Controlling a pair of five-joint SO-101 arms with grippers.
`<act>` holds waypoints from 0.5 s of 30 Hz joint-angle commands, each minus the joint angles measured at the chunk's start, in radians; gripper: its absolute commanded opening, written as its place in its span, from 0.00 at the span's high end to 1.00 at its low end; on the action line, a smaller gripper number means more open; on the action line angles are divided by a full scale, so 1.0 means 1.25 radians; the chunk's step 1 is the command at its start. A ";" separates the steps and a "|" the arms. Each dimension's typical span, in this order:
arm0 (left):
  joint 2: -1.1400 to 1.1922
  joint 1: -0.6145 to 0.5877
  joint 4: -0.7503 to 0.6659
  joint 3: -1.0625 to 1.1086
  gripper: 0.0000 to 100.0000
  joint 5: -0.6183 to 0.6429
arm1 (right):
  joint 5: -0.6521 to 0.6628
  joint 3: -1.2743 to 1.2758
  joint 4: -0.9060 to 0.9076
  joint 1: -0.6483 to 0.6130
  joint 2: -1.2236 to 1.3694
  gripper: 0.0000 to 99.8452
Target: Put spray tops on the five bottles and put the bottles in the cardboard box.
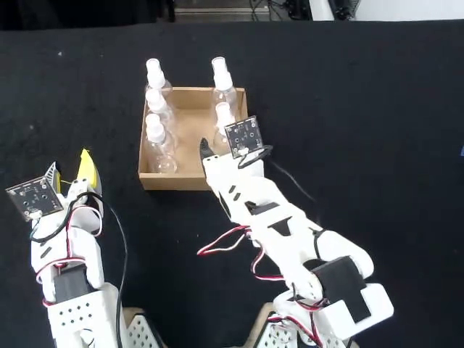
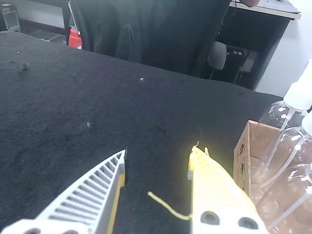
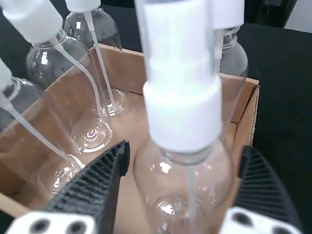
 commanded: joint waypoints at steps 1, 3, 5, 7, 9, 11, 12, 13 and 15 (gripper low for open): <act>-0.012 0.003 -0.005 0.018 0.81 -0.004 | -0.005 -0.010 0.007 -0.014 -0.004 0.61; -0.012 0.003 -0.005 0.018 0.81 -0.004 | -0.005 -0.010 0.007 -0.014 -0.007 0.61; -0.012 0.003 -0.005 0.018 0.81 -0.004 | -0.005 -0.012 0.002 -0.014 -0.010 0.61; -0.012 0.003 -0.005 0.018 0.81 -0.004 | -0.005 -0.015 0.001 -0.010 -0.012 0.61; -0.012 0.003 -0.005 0.018 0.81 -0.004 | -0.005 -0.017 0.001 -0.010 -0.024 0.61; -0.012 0.003 -0.005 0.018 0.81 -0.004 | -0.005 -0.010 0.007 -0.010 -0.056 0.61; -0.012 0.003 -0.005 0.018 0.81 -0.004 | -0.006 -0.008 0.009 -0.009 -0.075 0.61; -0.012 0.003 -0.005 0.018 0.81 -0.004 | -0.015 0.001 0.009 -0.007 -0.095 0.61; -0.014 0.007 -0.005 0.018 0.81 -0.004 | -0.044 0.017 0.009 -0.004 -0.134 0.61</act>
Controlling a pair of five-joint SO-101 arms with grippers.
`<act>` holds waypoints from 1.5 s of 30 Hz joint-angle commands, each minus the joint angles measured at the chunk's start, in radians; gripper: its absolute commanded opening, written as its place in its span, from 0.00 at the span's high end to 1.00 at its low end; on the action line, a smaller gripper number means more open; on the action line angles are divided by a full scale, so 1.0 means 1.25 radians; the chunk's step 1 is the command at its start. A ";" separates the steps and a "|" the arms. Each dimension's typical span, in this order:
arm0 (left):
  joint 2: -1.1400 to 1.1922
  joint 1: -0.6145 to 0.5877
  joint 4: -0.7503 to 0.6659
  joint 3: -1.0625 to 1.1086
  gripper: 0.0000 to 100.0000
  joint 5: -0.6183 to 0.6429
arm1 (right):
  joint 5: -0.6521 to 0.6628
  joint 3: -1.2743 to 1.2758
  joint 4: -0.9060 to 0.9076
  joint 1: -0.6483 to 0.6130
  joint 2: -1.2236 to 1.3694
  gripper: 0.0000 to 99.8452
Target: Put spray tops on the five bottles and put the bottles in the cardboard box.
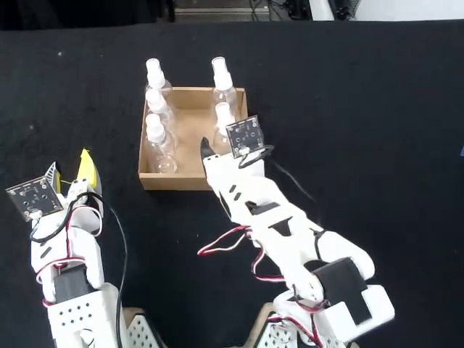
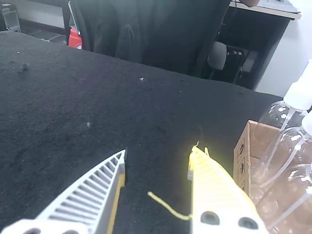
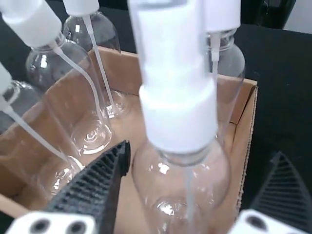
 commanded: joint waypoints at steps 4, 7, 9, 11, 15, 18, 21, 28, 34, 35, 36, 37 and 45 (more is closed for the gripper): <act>-0.012 0.041 -0.004 0.018 0.81 -0.005 | -0.041 0.023 0.010 0.000 -0.161 0.61; -0.012 0.044 -0.002 0.018 0.81 -0.005 | -0.042 0.013 0.055 0.010 -0.204 0.61; -0.012 0.042 -0.002 0.018 0.81 -0.005 | -0.043 -0.006 0.107 0.011 -0.235 0.61; -0.012 0.044 -0.002 0.018 0.81 -0.005 | -0.045 -0.024 0.162 0.010 -0.272 0.61; -0.012 0.044 0.000 0.018 0.81 -0.005 | -0.106 -0.073 0.269 -0.001 -0.368 0.61; -0.011 0.042 0.000 0.018 0.81 -0.005 | -0.115 -0.101 0.374 0.000 -0.470 0.61; -0.011 0.041 0.000 0.018 0.81 -0.005 | -0.114 -0.109 0.493 -0.005 -0.593 0.61; -0.011 0.040 0.001 0.018 0.81 -0.005 | -0.112 -0.055 0.667 0.086 -0.851 0.73; -0.011 0.040 0.021 0.018 0.87 -0.005 | 0.009 0.083 0.681 0.226 -1.000 0.98; -0.011 0.042 0.026 0.018 0.92 -0.005 | 0.021 0.115 0.682 0.243 -1.024 0.97; -0.015 0.044 0.029 0.018 0.96 -0.006 | 0.025 0.147 0.682 0.257 -1.050 0.97; -0.015 0.045 0.029 0.018 0.98 -0.010 | 0.027 0.181 0.682 0.265 -1.076 0.99; -0.021 0.045 0.108 -0.008 0.97 -0.053 | 0.027 0.396 0.889 0.372 -1.357 0.99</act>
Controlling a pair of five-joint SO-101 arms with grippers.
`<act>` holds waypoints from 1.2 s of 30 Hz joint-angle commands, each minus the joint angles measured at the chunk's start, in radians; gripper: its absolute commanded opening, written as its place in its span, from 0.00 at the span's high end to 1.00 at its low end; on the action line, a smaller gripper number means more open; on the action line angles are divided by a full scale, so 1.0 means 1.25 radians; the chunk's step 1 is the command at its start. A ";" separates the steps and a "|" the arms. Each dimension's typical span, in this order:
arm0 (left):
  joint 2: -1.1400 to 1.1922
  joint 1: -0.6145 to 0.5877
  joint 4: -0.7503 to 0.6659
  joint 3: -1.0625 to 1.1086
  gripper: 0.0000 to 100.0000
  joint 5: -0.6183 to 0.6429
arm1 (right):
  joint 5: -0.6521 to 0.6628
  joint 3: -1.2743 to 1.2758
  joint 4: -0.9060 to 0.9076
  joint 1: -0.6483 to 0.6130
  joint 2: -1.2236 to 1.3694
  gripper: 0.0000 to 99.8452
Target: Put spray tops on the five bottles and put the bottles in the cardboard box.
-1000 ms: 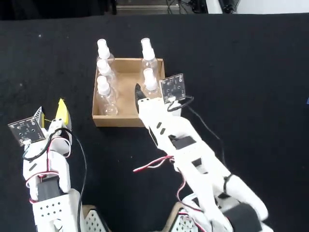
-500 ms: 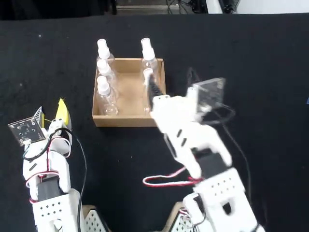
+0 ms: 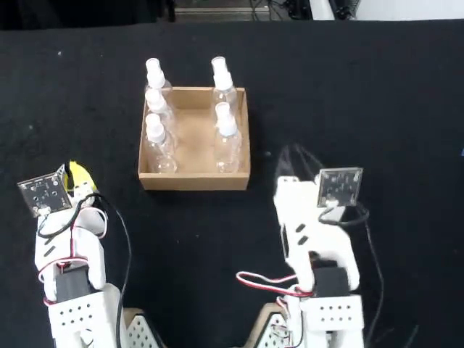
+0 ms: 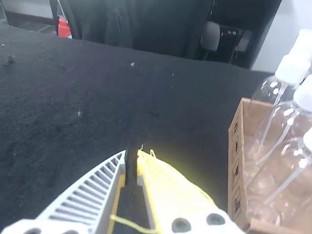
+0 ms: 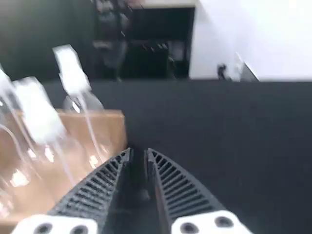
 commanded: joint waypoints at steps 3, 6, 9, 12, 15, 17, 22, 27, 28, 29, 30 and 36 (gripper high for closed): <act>-0.044 0.014 0.150 -0.063 0.97 -0.047 | 0.004 -0.030 0.293 0.064 -0.157 0.98; -0.092 0.040 0.228 -0.098 0.97 -0.053 | 0.009 -0.013 0.373 0.044 -0.132 0.98; -0.080 0.058 0.222 -0.106 0.97 -0.102 | 0.010 0.009 0.448 0.071 -0.134 0.98; -0.080 0.052 0.194 -0.104 0.97 -0.152 | 0.011 0.007 0.578 0.128 -0.139 0.98; -0.080 0.024 0.290 -0.125 0.97 -0.180 | 0.011 0.008 0.604 0.234 -0.149 0.98; -0.080 0.006 0.406 -0.172 0.97 -0.179 | 0.011 0.008 0.621 0.314 -0.148 0.98; -0.080 0.025 0.600 -0.276 0.97 -0.179 | 0.010 0.001 0.649 0.395 -0.149 0.99; -0.080 0.023 0.601 -0.231 0.97 -0.184 | 0.010 0.008 0.647 0.300 -0.148 0.99; -0.080 0.021 0.603 -0.222 0.97 -0.185 | 0.004 0.008 0.652 0.290 -0.148 0.99; -0.080 0.021 0.606 -0.213 0.97 -0.185 | 0.004 0.008 0.654 0.285 -0.148 0.99; -0.080 0.021 0.608 -0.201 0.97 -0.185 | 0.005 0.008 0.655 0.287 -0.148 0.99; -0.080 0.021 0.601 -0.056 0.97 -0.185 | 0.009 0.008 0.655 0.290 -0.148 0.99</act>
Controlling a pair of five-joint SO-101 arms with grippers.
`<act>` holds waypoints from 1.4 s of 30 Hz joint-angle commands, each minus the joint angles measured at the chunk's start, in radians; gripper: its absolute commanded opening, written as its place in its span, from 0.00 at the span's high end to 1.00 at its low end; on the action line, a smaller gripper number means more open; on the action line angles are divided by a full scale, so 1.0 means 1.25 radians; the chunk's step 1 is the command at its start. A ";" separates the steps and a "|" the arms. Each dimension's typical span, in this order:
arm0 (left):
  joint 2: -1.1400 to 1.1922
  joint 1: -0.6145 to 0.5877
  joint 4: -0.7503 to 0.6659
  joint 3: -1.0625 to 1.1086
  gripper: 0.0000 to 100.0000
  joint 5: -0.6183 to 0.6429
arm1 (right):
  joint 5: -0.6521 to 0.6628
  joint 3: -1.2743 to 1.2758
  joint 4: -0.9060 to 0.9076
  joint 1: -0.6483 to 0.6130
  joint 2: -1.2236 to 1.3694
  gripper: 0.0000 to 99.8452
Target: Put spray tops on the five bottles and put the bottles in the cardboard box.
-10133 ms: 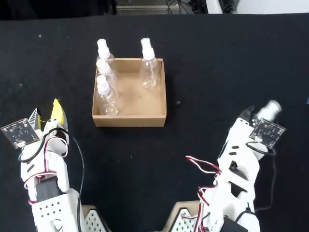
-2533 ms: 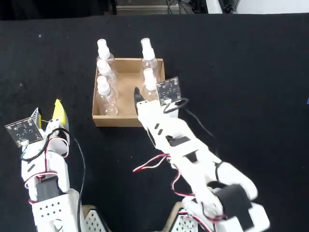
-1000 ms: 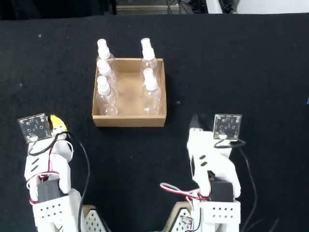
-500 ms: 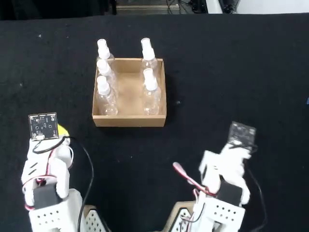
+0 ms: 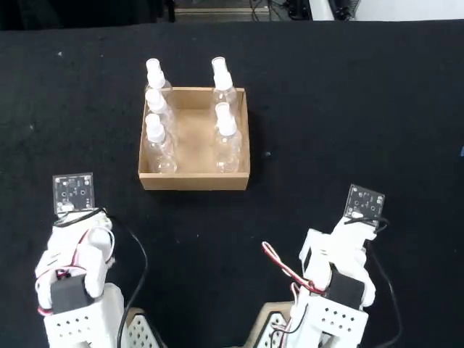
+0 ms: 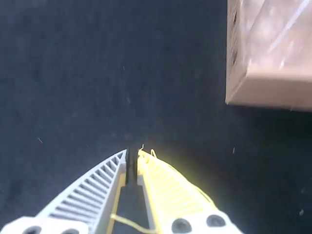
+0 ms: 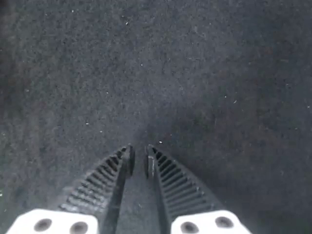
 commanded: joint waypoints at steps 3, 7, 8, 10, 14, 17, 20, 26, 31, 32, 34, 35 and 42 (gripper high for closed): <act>0.000 0.002 -0.001 0.137 0.97 -0.005 | 0.006 -0.007 0.010 -0.014 -0.075 0.99; 0.001 0.002 0.004 0.134 0.97 -0.005 | 0.006 -0.007 0.010 -0.014 -0.075 0.99; 0.001 0.002 0.010 0.136 0.97 -0.005 | 0.006 -0.007 0.010 -0.015 -0.077 0.99; 0.002 0.009 0.049 0.136 0.97 -0.001 | 0.006 -0.007 0.010 -0.015 -0.077 0.99; 0.004 0.008 0.055 0.136 0.97 -0.001 | 0.007 -0.007 0.010 -0.014 -0.077 0.99; 0.004 0.007 0.055 0.136 0.97 0.000 | 0.007 -0.007 0.010 -0.020 -0.077 0.99; 0.000 0.007 0.055 0.136 0.97 0.000 | 0.007 -0.007 0.010 -0.020 -0.077 0.99; -0.001 0.013 0.055 0.136 0.97 0.000 | 0.007 -0.007 0.010 -0.021 -0.077 0.99; -0.001 0.018 0.055 0.136 0.97 0.000 | 0.007 -0.007 0.010 -0.102 -0.078 0.99; -0.001 0.033 0.055 0.136 0.97 0.000 | 0.007 -0.007 0.010 -0.131 -0.078 0.99; -0.001 0.084 0.055 0.136 0.97 0.000 | 0.007 -0.007 0.011 -0.177 -0.078 0.99; -0.001 0.117 0.055 0.136 0.97 0.000 | 0.007 -0.007 0.011 -0.184 -0.078 0.99; -0.001 0.224 0.055 0.136 0.97 0.000 | 0.007 -0.007 0.011 -0.183 -0.078 0.99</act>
